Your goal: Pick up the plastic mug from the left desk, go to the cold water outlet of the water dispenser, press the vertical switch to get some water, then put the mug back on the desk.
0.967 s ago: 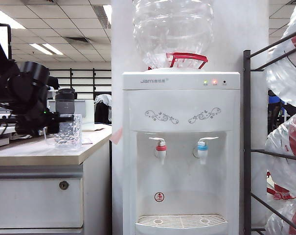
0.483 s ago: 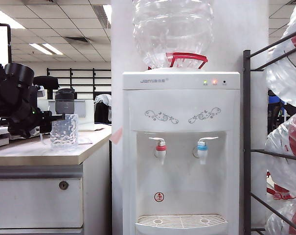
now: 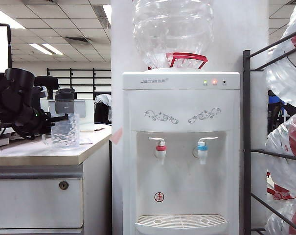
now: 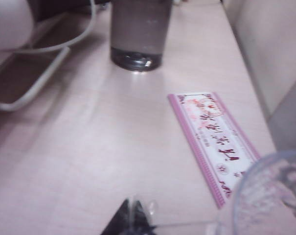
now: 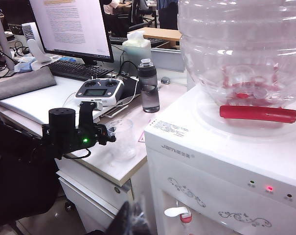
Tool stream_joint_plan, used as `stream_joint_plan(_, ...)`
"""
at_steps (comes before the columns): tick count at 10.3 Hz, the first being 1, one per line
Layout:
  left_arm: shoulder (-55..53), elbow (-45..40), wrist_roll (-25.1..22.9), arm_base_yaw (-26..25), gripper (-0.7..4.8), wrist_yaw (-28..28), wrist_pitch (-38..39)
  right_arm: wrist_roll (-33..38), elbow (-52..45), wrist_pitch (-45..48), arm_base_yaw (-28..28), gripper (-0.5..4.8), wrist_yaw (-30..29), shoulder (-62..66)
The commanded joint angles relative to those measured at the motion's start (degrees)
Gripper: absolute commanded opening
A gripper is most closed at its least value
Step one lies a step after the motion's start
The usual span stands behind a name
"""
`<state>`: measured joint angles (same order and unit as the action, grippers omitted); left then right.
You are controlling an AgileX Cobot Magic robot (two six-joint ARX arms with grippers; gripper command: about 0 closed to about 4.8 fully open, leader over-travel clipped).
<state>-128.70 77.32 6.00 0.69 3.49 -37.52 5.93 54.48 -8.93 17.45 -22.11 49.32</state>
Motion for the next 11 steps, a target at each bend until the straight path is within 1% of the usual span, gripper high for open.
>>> stream_joint_plan(1, 5.1, 0.0, -1.5, -0.1, -0.08, -6.3, 4.5, -0.5, 0.1, 1.0, 0.1, -0.05, 0.0, 0.0)
stream_joint_plan(3, 9.6, -2.1, -1.5, -0.1, -0.08, -7.5, 5.7, -0.6, 0.1, 1.0, 0.0, -0.05, 0.1, 0.0)
stream_joint_plan(4, 14.3, -5.7, -1.5, -0.2, -0.08, -9.2, 5.8, -0.6, 0.1, 1.5, 0.0, -0.05, 0.1, 0.0)
stream_joint_plan(5, 31.8, -21.7, -1.0, 2.1, -0.07, -11.6, 6.4, -0.6, 0.1, 2.2, 0.0, -0.05, 2.2, -0.1)
stream_joint_plan(6, 38.1, -26.3, -1.1, 5.0, -0.07, -10.7, 8.2, -0.6, 0.1, 2.3, 0.0, -0.05, 3.4, -0.1)
stream_joint_plan(7, 40.2, -27.5, -1.0, 6.2, -0.07, -9.8, 9.2, -0.6, 0.1, 2.2, 0.0, -0.05, 3.4, -0.2)
stream_joint_plan(8, 43.6, -29.3, -1.0, 9.2, -0.07, -8.3, 11.0, -0.6, 0.1, 1.7, 0.0, -0.05, 3.4, -0.3)
stream_joint_plan(9, 46.5, -30.7, 1.4, 13.5, -0.07, -5.9, 12.2, -0.6, 0.1, -0.9, 0.0, -0.05, 3.4, -0.8)
stream_joint_plan(10, 47.1, -31.2, 3.5, 17.0, -0.07, -3.7, 12.6, -0.8, 0.1, -4.2, 0.0, -0.05, 4.1, -1.1)
stream_joint_plan(11, 47.1, -31.2, 4.5, 20.5, -0.07, -1.3, 13.1, -2.9, 0.1, -7.6, 0.0, -0.05, 4.2, -1.1)
